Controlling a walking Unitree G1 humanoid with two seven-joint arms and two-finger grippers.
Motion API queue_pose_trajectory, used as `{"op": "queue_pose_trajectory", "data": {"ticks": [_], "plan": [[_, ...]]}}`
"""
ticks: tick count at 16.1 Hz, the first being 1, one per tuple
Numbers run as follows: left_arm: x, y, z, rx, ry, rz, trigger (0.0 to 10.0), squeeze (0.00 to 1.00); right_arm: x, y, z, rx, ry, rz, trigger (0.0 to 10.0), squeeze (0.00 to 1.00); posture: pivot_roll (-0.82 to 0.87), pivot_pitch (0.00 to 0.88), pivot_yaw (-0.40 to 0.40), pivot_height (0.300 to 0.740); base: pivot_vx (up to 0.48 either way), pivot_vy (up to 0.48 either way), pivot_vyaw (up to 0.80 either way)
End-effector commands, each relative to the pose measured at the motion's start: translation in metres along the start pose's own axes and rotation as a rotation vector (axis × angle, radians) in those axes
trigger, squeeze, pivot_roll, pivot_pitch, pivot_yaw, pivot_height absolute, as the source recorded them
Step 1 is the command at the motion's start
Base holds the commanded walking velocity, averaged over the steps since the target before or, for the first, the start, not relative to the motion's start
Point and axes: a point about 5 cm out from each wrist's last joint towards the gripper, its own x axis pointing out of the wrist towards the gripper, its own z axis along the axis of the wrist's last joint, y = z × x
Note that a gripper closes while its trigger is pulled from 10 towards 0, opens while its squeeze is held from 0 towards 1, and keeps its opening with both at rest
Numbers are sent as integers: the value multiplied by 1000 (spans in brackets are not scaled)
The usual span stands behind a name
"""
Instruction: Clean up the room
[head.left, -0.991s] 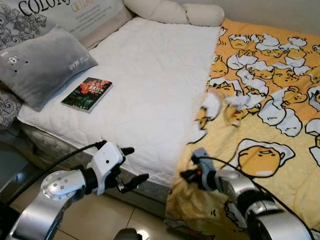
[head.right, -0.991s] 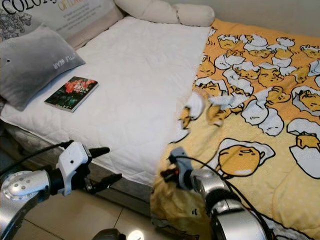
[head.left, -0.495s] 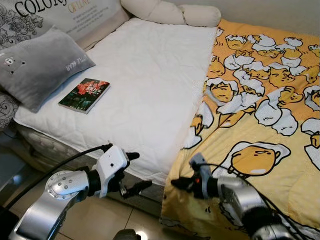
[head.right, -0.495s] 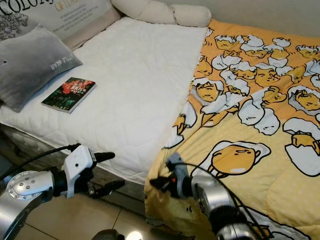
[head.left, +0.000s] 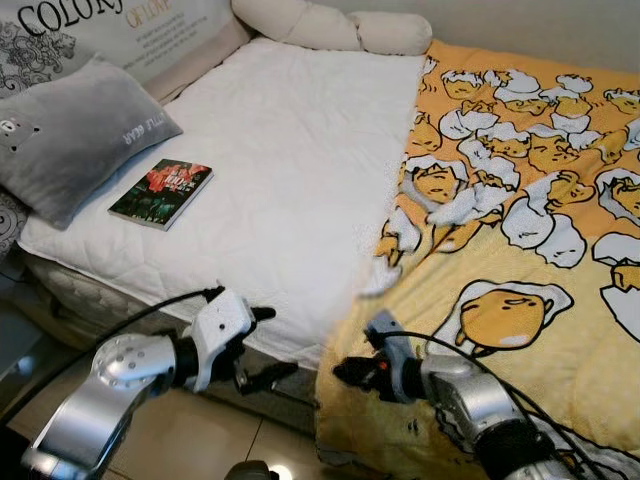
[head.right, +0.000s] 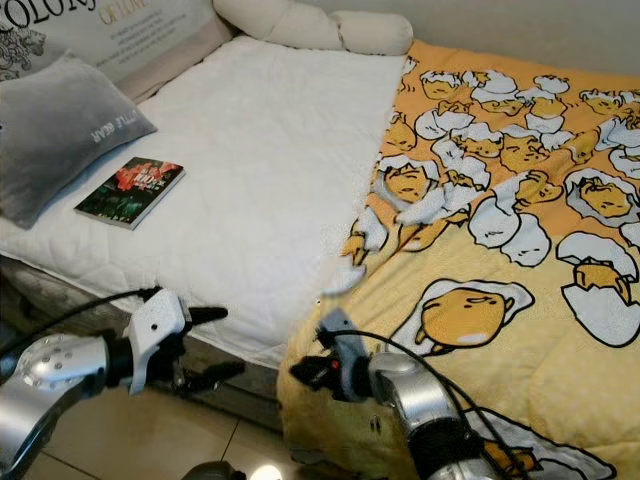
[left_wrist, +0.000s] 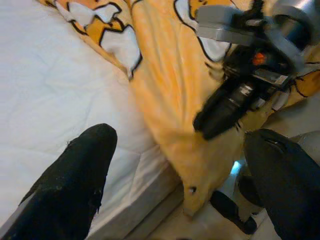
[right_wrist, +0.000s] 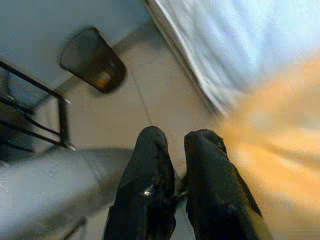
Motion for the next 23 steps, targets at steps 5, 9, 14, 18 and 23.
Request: {"op": "queue_pose_trajectory", "data": {"ticks": [5, 9, 14, 18, 23], "plan": [[10, 11, 4, -10, -64, 20, 10000, 110, -33, -22, 28, -84, -149, -301, 10000, 1000, 90, 0, 12, 740, 0, 0, 0], [28, 42, 14, -144, -227, 478, 10000, 106, -65, -48, 42, -15, -393, -850, 10000, 1000, 34, 0, 57, 740, 0, 0, 0], [29, 38, 4, -201, -216, 619, 10000, 110, -71, -33, 47, 40, -583, -918, 10000, 1000, 38, 0, 46, 740, 0, -244, 0], [28, 36, 2, -215, -221, 679, 10000, 110, -68, -28, 45, 60, -596, -958, 10000, 1000, 44, 0, 29, 740, 0, -480, 0], [33, 40, 8, -212, -241, 722, 10000, 106, -73, -36, 44, 81, -572, -1013, 10000, 1000, 42, 0, 15, 740, 0, -480, -156]]}}
